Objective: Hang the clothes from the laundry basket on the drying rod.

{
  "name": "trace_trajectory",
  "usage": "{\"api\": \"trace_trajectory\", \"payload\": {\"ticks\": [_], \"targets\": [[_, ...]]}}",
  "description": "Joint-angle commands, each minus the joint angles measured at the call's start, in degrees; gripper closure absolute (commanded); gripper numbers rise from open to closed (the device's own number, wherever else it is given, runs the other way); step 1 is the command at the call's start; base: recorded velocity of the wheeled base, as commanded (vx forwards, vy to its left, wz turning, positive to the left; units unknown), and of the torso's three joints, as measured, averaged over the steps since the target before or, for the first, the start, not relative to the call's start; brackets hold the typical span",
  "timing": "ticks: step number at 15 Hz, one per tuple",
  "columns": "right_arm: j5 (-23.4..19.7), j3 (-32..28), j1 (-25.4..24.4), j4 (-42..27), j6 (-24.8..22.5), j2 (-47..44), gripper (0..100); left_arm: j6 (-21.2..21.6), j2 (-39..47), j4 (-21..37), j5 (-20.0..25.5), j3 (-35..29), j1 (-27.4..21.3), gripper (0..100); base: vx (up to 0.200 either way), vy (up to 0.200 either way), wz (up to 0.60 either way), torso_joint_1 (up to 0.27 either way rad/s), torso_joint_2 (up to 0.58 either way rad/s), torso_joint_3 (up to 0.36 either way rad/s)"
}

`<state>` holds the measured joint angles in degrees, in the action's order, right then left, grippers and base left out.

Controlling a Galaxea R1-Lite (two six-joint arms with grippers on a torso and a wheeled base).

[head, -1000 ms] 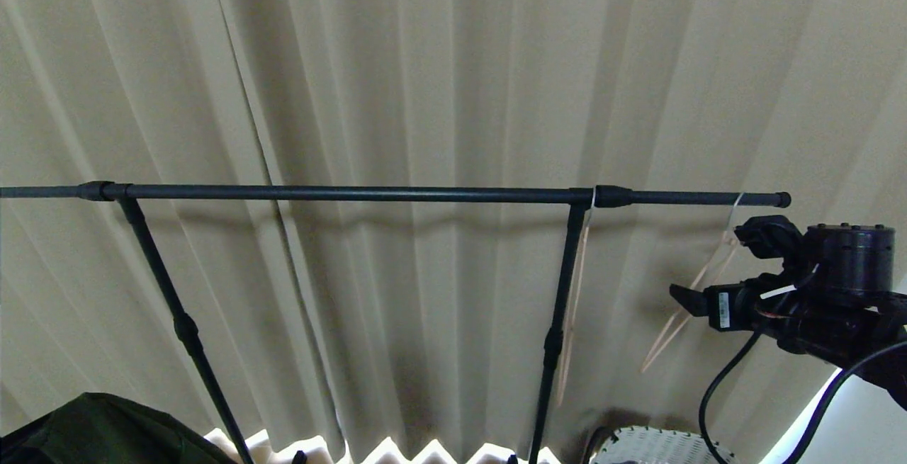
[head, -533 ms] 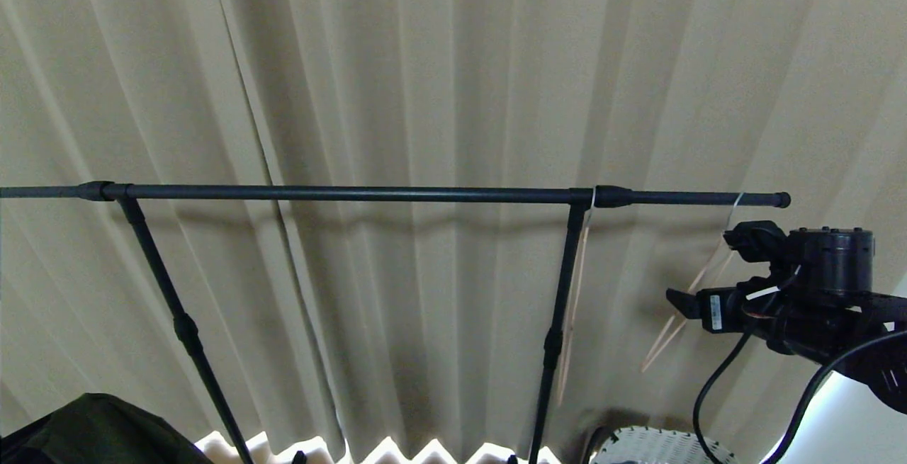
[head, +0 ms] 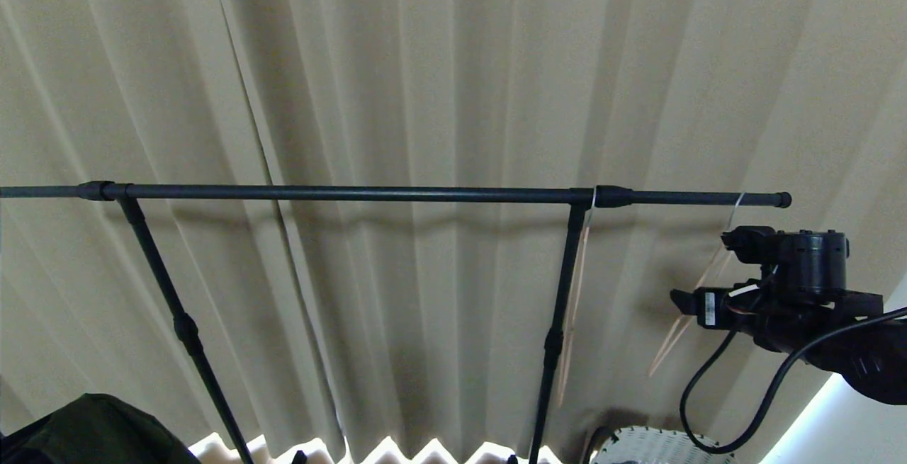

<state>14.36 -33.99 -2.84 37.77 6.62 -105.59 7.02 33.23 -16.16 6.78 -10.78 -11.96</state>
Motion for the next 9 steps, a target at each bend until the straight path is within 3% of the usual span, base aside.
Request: {"api": "trace_trajectory", "payload": {"ticks": [1, 9], "targets": [[0.1, 1.1, 1.1, -0.1, 0.0, 1.1, 0, 0.0, -0.1, 0.0, 0.0, 0.0, 0.0, 100, 0.0, 0.0, 0.0, 0.0, 0.0, 0.0], [0.1, 4.9, 6.0, -0.1, -0.3, 3.4, 0, -0.1, -0.1, 0.0, 0.0, 0.1, 0.0, 100, 0.0, 0.0, 0.0, 0.0, 0.0, 0.0]]}}
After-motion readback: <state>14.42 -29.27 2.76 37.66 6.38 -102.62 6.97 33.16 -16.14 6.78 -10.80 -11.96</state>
